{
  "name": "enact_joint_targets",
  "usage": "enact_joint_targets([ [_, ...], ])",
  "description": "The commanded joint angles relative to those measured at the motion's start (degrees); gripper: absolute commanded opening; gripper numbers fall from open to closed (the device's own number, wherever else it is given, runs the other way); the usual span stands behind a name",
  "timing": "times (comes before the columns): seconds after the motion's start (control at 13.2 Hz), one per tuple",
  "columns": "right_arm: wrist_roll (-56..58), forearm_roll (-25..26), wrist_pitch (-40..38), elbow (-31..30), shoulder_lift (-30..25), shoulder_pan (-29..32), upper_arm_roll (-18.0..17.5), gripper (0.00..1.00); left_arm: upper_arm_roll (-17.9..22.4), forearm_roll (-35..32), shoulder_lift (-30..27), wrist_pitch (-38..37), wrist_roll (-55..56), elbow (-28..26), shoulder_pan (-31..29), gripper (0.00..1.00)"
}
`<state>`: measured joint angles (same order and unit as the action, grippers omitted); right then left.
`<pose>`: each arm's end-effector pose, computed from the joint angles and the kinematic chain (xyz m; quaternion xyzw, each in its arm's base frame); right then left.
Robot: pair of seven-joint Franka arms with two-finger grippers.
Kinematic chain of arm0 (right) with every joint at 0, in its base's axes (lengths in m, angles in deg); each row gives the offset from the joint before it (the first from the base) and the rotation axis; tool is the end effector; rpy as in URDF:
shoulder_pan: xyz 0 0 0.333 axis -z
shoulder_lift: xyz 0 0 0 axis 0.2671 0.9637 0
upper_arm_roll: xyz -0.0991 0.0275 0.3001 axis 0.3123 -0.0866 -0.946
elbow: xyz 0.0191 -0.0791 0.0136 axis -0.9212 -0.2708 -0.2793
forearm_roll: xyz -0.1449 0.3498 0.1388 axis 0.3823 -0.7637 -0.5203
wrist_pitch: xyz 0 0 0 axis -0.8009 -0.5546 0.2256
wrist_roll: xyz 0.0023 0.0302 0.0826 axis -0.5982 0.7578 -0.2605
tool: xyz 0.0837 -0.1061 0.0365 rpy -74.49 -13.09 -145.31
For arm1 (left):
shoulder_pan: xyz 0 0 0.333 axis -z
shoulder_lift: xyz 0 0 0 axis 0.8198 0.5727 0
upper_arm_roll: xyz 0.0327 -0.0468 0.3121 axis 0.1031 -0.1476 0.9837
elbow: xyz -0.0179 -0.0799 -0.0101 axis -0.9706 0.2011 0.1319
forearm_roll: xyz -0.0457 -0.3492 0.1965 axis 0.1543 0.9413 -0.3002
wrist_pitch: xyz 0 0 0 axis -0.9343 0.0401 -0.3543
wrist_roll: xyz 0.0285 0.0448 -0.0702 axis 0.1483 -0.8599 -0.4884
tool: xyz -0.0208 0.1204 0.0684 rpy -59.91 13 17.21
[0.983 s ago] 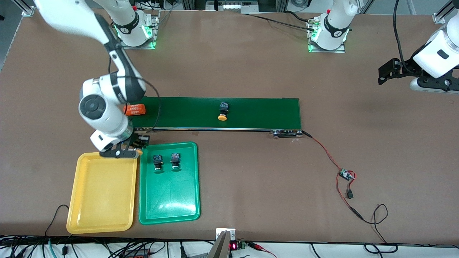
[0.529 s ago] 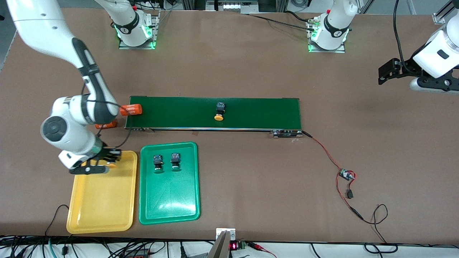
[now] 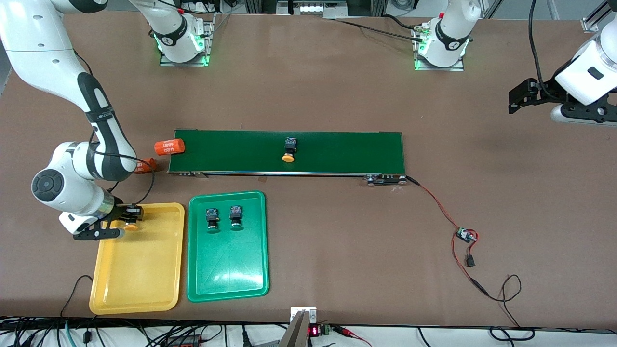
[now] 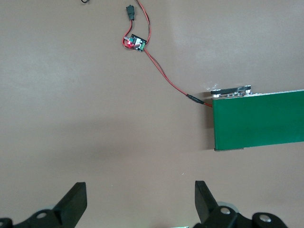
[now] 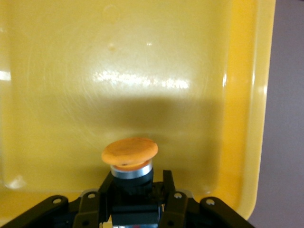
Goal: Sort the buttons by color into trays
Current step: 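Lower the yellow button into the yellow tray and open the right gripper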
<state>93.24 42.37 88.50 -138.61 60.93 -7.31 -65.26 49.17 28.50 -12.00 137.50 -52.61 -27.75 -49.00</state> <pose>0.7121 -0.0425 0.1697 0.9986 0.0424 0.0279 0.0178 0.5467 -0.0349 0.5795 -0.9982 0.0479 0.0356 0.0113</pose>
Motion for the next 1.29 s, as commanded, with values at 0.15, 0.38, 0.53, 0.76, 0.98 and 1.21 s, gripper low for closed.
enact_joint_targets([
  [0.15, 0.74, 0.65, 0.73, 4.52, 3.86, 0.87, 1.33, 0.19, 0.14, 0.19, -0.04, -1.06, -0.52, 0.82, 0.17, 1.00],
  [0.38, 0.40, 0.57, 1.09, 4.52, 3.86, 0.87, 1.42, 0.48, 0.14, 0.28, -0.04, -0.97, -0.52, 0.82, 0.17, 1.00],
  [0.53, -0.04, 0.31, 1.09, 4.52, 3.68, 0.69, 1.42, 0.86, 0.14, 0.19, -0.04, -1.06, -0.52, 0.82, 0.17, 1.00],
  [0.76, 0.48, 0.04, -0.22, 3.56, 1.76, 0.61, 1.07, 1.00, 0.14, 0.19, -0.04, -1.06, -0.52, 0.82, 0.26, 1.00],
  [0.98, -1.27, -0.13, -7.77, 0.93, -3.42, -1.06, 0.63, 1.00, 0.14, 0.19, -0.04, -1.06, -0.52, 0.82, 0.17, 1.00],
  [1.21, -7.23, -0.31, -7.01, -8.80, -11.41, -1.77, -1.20, 1.00, 0.14, 0.19, -0.04, -1.06, -0.52, 0.82, 0.17, 1.00],
])
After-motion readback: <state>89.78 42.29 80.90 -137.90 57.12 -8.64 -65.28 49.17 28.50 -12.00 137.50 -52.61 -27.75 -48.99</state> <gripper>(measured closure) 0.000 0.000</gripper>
